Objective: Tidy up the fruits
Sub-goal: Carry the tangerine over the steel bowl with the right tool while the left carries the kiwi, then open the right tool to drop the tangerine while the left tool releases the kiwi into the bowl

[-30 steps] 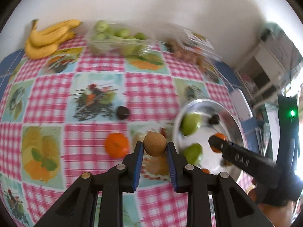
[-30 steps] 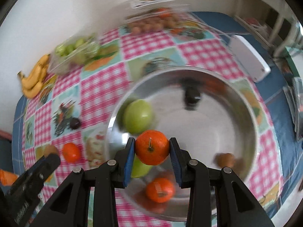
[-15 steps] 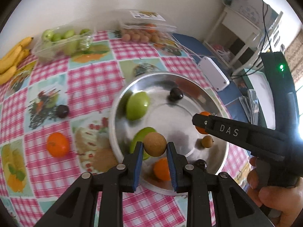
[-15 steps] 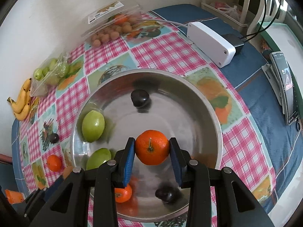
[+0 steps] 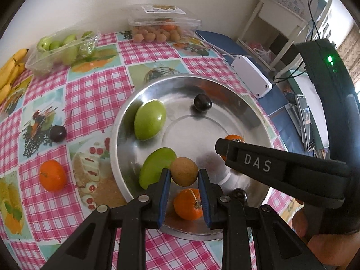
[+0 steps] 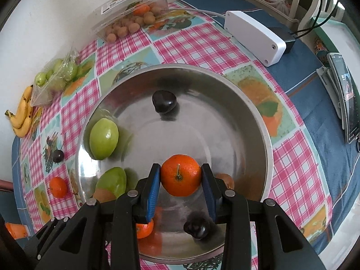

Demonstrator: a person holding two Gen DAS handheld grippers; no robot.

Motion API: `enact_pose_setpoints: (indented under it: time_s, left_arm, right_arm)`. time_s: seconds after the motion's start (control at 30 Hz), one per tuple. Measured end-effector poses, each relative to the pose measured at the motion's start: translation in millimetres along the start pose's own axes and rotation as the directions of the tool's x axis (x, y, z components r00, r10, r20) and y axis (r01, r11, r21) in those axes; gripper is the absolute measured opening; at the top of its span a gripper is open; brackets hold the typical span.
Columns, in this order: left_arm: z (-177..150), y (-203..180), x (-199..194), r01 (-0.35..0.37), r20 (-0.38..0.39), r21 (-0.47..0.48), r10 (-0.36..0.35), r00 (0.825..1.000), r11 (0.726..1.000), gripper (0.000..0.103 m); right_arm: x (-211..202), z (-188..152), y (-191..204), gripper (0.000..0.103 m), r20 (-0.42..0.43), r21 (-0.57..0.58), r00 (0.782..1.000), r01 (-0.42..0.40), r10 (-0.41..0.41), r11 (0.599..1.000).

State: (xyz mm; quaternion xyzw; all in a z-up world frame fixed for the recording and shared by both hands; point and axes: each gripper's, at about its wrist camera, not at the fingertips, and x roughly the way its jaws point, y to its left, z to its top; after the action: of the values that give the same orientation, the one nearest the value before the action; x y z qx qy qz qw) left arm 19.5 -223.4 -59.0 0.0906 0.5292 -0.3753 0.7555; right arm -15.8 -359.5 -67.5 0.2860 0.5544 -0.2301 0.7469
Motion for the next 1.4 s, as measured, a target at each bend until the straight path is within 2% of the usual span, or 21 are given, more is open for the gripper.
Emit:
enact_pose_setpoints:
  time_s: [0.5,0.67,0.97,1.03,1.17,1.3,1.4]
  left_arm:
    - [-0.2,0.9,4.4,-0.004,-0.025,0.002,0.005,1.000,1.000,0.031]
    - [2.3,5.7,-3.1,-0.008,-0.011,-0.011,0.007,1.000,1.000,0.031]
    - [2.5,31.7,-8.7,-0.056,-0.028,-0.114,0.053,0.998,0.992,0.036]
    - [2.1,37.2,-10.4,-0.069,-0.028,-0.134,0.066,0.997,0.989,0.047]
    - [1.9,47.1,-14.8,-0.088,-0.024,-0.169,0.085,0.996,0.982,0.057]
    - [1.9,58.0,-19.1,-0.114,-0.024,-0.214,0.111,0.993,0.970,0.071]
    - [1.4,66.8,-21.2,-0.162,-0.041,-0.250,0.156,0.987,0.955,0.081]
  right_arm:
    - [2.0,-0.7,-0.3,0.038,-0.005,0.002,1.000,-0.001,0.001,1.000]
    - [1.6,-0.7,-0.1,0.038,0.001,-0.001,1.000,-0.006,0.006,1.000]
    - [1.8,0.4,-2.3,0.038,-0.001,0.002,1.000,-0.011,0.011,1.000]
    - [0.7,0.7,-2.6,0.038,0.005,0.004,1.000,-0.012,0.012,1.000]
    - [-2.0,0.2,-1.2,0.038,0.013,0.003,1.000,-0.009,0.009,1.000]
    - [-3.6,-0.2,-0.6,0.038,0.018,-0.001,1.000,-0.003,0.003,1.000]
    - [-4.3,0.0,0.1,0.039,0.021,-0.004,1.000,0.001,-0.001,1.000]
